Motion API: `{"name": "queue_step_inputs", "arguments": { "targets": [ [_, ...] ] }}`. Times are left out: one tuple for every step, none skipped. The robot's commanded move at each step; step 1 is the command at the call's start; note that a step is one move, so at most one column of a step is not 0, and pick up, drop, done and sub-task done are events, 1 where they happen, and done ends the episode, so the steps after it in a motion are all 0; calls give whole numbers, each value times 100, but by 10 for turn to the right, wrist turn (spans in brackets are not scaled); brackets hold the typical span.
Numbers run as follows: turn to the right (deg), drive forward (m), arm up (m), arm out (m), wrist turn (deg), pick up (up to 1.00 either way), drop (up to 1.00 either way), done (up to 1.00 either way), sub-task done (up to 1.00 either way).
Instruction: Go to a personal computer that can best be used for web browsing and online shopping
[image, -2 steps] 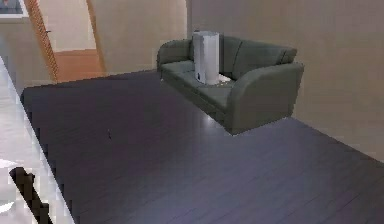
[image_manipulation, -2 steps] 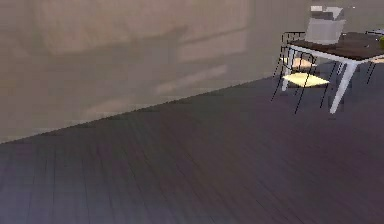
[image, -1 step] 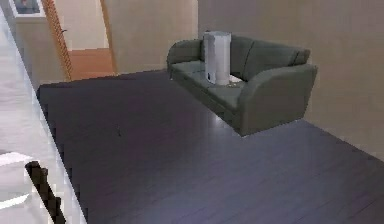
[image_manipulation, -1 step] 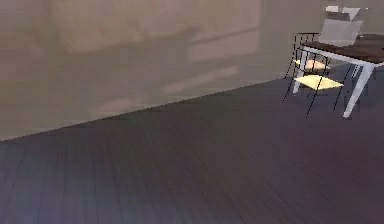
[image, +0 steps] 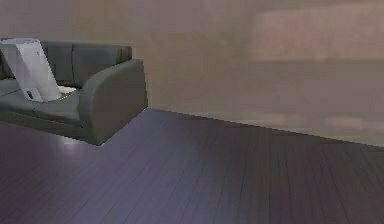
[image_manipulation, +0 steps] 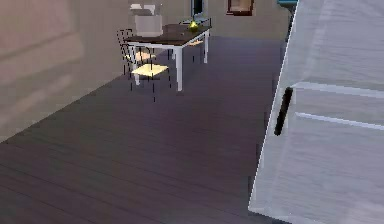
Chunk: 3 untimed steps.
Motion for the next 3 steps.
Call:
{"name": "queue_step_inputs", "arguments": {
  "targets": [
    [180,0,0,0,0,0,0,0,0],
    [0,15,0,0,0,0,0,0,0],
    [-450,0,0,0,0,0,0,0,0]
  ]
}}
